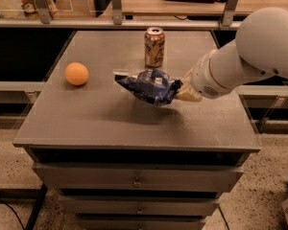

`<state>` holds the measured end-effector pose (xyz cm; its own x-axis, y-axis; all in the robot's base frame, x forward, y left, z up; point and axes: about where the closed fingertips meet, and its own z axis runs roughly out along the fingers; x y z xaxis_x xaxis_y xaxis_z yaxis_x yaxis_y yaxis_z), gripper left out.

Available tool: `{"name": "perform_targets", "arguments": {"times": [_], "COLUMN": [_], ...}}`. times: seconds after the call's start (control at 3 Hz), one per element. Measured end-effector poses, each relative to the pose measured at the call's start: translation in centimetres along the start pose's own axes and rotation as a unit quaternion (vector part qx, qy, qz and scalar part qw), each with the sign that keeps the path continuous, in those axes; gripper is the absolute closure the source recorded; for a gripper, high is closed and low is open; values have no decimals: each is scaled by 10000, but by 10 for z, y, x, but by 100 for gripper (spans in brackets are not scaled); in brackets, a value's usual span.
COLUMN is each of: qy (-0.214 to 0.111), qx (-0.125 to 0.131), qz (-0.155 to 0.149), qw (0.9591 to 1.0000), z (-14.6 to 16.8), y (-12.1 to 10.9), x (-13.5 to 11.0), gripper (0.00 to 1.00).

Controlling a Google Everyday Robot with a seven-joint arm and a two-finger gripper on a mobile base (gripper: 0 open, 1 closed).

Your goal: Move blue chip bag near orange

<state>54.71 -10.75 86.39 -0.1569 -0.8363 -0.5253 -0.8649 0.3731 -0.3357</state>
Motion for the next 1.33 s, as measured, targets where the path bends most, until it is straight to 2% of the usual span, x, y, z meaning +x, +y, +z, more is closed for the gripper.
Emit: {"name": "perform_targets", "arguments": {"times": [0.67,1.33], "qy": [12,20], "qx": [-55,-103], "qz": [-199,-188], "qw": [9998,9998], "z": [24,54], "y": [8,0], "x": [-32,-66], "gripper": [100,100]}}
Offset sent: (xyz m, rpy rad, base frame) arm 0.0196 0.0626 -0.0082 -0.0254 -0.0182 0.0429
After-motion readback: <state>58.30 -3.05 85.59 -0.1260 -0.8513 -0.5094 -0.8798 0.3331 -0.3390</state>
